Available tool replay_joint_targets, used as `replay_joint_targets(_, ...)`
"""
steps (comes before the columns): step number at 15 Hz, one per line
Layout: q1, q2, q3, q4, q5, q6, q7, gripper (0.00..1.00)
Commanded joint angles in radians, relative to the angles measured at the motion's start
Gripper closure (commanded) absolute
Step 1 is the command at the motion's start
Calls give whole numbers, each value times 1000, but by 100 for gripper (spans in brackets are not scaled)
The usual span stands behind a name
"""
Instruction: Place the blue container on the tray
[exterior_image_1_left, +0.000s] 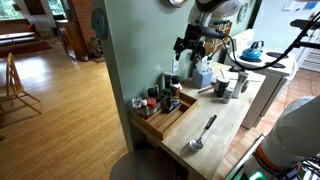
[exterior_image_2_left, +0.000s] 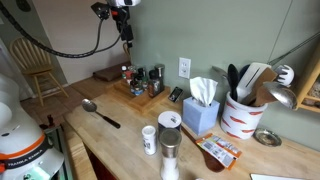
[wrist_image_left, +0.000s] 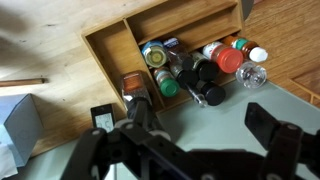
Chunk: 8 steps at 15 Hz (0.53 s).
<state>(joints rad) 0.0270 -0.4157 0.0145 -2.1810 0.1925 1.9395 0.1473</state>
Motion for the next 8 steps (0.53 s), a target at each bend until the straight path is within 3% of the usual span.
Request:
replay_joint_targets(1,-58,-40,-45,-79,-8,9,1,0)
replay_joint_targets(8,-218,-63,-165,-256,-40,51,24,0)
